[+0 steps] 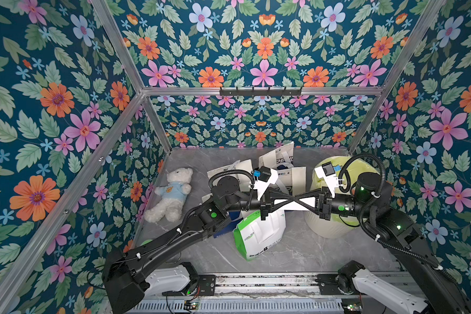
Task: Shred takeout receipts and throw away
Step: Shred the takeout receipt.
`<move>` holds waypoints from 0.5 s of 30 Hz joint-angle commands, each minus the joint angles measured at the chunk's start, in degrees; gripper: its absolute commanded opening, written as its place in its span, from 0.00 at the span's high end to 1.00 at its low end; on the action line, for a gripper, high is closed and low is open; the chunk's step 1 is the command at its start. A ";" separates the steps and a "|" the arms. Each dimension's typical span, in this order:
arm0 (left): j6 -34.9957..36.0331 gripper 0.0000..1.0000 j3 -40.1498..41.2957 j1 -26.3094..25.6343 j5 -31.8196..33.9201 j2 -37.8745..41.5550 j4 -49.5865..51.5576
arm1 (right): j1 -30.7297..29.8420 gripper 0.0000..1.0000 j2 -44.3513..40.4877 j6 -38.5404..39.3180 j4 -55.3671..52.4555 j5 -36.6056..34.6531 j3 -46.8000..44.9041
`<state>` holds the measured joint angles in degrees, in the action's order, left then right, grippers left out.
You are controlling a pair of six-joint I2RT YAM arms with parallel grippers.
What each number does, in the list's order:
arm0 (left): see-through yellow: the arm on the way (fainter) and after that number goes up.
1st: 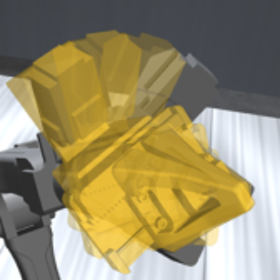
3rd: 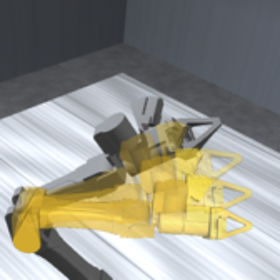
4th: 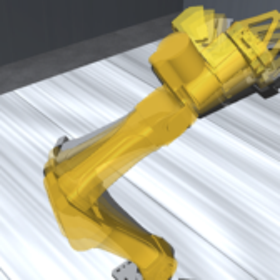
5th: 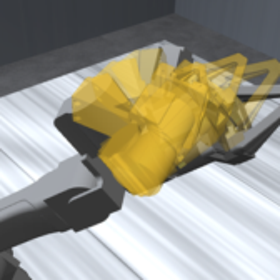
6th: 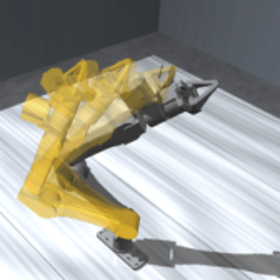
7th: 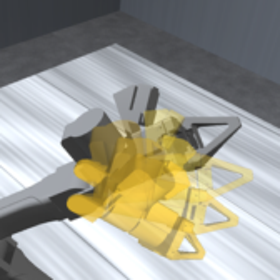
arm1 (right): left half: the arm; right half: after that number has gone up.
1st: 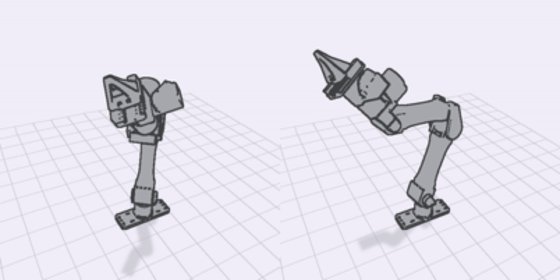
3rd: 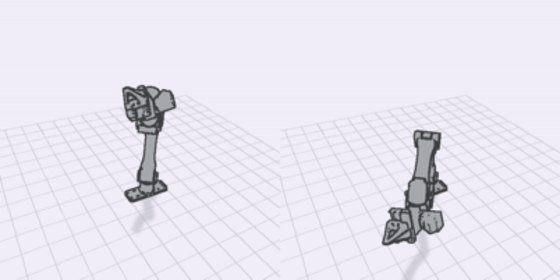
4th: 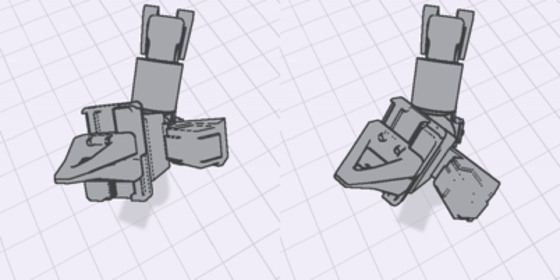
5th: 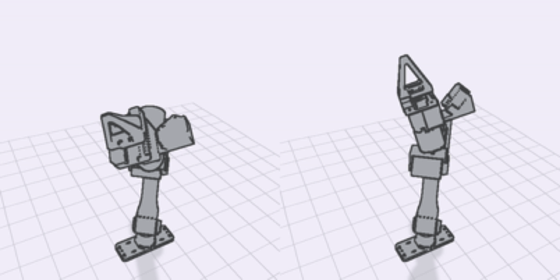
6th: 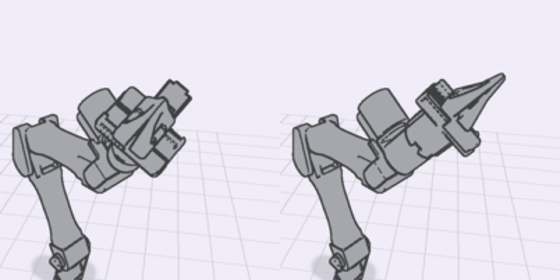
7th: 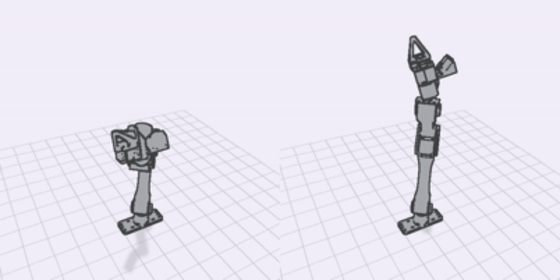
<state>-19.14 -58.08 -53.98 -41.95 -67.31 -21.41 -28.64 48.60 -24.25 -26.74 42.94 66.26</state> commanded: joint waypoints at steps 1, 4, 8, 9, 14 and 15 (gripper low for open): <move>-0.05 1.00 -0.01 -0.08 -0.25 0.37 -1.71 | -0.01 0.77 -0.08 -0.82 3.69 0.94 -0.12; 0.04 1.00 0.24 -0.08 0.29 0.59 -1.77 | 0.02 0.74 -0.17 -0.85 3.53 1.10 -0.30; 0.06 1.00 0.25 -0.07 0.47 0.68 -1.89 | 0.01 0.65 -0.39 -0.58 3.32 0.76 -0.52; -0.04 1.00 0.25 -0.05 0.47 0.76 -1.93 | -0.01 0.62 -0.51 -0.54 3.35 0.66 -0.59; -0.03 1.00 0.45 -0.08 0.71 0.87 -2.08 | 0.01 0.60 -0.61 -0.53 3.58 0.30 -0.87; -0.04 1.00 0.43 -0.08 0.68 0.95 -2.08 | 0.00 0.61 -0.61 -0.64 3.69 0.36 -0.89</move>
<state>-19.11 -57.56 -54.06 -41.71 -66.50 -21.82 -28.56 48.07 -24.88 -25.52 42.92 65.43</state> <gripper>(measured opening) 0.050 0.405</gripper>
